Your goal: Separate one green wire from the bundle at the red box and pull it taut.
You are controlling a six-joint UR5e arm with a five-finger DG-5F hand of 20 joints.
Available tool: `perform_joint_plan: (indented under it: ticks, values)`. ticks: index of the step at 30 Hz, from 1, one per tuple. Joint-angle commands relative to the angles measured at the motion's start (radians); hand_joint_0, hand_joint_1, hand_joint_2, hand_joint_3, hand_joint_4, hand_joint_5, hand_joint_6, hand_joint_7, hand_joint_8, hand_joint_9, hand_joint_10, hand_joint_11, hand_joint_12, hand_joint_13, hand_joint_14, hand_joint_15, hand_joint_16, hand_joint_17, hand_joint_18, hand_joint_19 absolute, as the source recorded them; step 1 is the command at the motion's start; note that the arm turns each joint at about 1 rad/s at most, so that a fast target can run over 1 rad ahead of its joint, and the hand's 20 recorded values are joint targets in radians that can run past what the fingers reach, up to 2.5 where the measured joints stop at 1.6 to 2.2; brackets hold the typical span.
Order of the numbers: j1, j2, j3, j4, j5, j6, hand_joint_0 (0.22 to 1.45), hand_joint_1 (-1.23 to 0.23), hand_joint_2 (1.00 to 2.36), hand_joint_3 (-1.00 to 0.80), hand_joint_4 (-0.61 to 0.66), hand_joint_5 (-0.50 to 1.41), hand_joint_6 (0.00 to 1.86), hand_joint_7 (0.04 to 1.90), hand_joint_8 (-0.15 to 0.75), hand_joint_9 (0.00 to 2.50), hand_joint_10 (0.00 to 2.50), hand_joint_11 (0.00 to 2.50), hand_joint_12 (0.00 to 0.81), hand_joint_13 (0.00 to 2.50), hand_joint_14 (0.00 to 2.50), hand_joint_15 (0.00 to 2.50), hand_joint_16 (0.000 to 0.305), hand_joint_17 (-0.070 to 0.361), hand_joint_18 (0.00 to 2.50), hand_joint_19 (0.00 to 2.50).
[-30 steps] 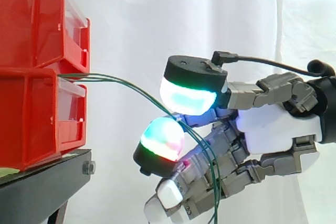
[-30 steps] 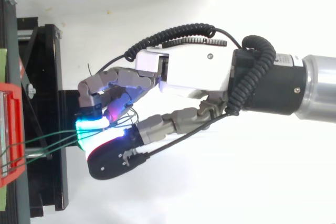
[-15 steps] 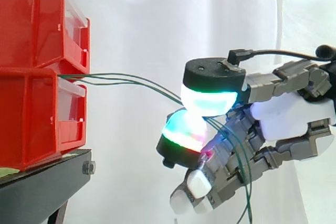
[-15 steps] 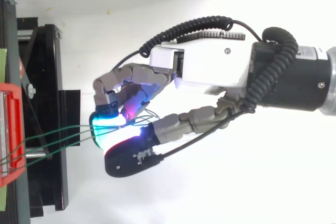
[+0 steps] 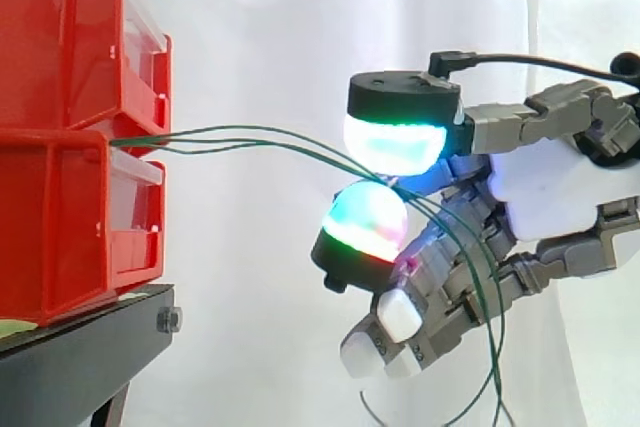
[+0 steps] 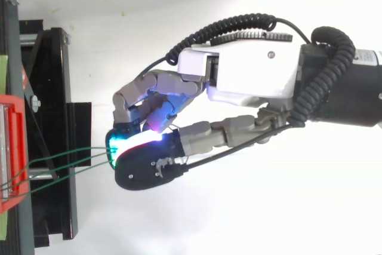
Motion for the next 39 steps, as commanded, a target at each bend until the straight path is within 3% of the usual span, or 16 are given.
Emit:
perform_joint_plan:
  ticks: [1, 3, 5, 8, 25, 28, 34, 36, 39]
  values:
    - [-0.001, 0.012, 0.000, -0.019, 0.001, 0.000, 0.60, -0.41, 1.02, -0.22, 0.13, -0.15, 0.69, 1.18, 0.265, 0.86, 0.01, 0.44, 0.335, 0.59, 0.01, 0.21, 0.051, 0.116, 0.40, 0.26]
    - [-0.002, 0.019, 0.000, -0.028, 0.001, 0.000, 0.60, -0.46, 1.02, -0.20, 0.13, -0.16, 0.69, 1.18, 0.267, 0.84, 0.02, 0.45, 0.337, 0.60, 0.01, 0.22, 0.051, 0.116, 0.40, 0.26]
    - [-0.002, 0.023, 0.000, -0.035, 0.001, 0.000, 0.60, -0.61, 1.02, -0.14, 0.15, -0.17, 0.72, 1.12, 0.266, 0.82, 0.02, 0.48, 0.335, 0.61, 0.01, 0.22, 0.052, 0.116, 0.41, 0.26]
    - [-0.002, 0.023, 0.000, -0.035, 0.001, 0.000, 0.61, -0.67, 1.02, -0.14, 0.15, -0.18, 0.75, 1.09, 0.266, 0.82, 0.02, 0.51, 0.332, 0.62, 0.01, 0.22, 0.051, 0.116, 0.43, 0.26]
    - [-0.011, 0.023, 0.000, -0.039, -0.003, 0.004, 0.64, -0.81, 1.01, -0.36, 0.17, -0.21, 0.86, 1.00, 0.263, 0.80, 0.02, 0.55, 0.337, 0.65, 0.01, 0.23, 0.051, 0.115, 0.52, 0.25]
    - [-0.011, 0.025, 0.000, -0.039, -0.003, 0.004, 0.59, -0.74, 1.00, -0.48, 0.18, -0.21, 0.86, 1.01, 0.265, 0.83, 0.02, 0.56, 0.335, 0.66, 0.01, 0.24, 0.051, 0.116, 0.53, 0.27]
    - [-0.013, 0.023, 0.015, -0.042, 0.001, 0.004, 0.53, -0.44, 1.00, -0.50, 0.17, -0.20, 0.84, 1.03, 0.283, 0.87, 0.02, 0.56, 0.349, 0.68, 0.01, 0.27, 0.054, 0.122, 0.54, 0.31]
    - [-0.013, 0.023, 0.020, -0.044, 0.001, 0.004, 0.55, -0.42, 1.00, -0.50, 0.16, -0.20, 0.84, 1.02, 0.282, 0.87, 0.02, 0.56, 0.345, 0.69, 0.01, 0.28, 0.054, 0.121, 0.53, 0.32]
    - [-0.014, 0.025, 0.026, -0.051, 0.001, 0.004, 0.59, -0.51, 1.01, -0.33, 0.15, -0.20, 0.83, 1.07, 0.277, 0.87, 0.02, 0.57, 0.341, 0.70, 0.01, 0.28, 0.052, 0.117, 0.53, 0.33]
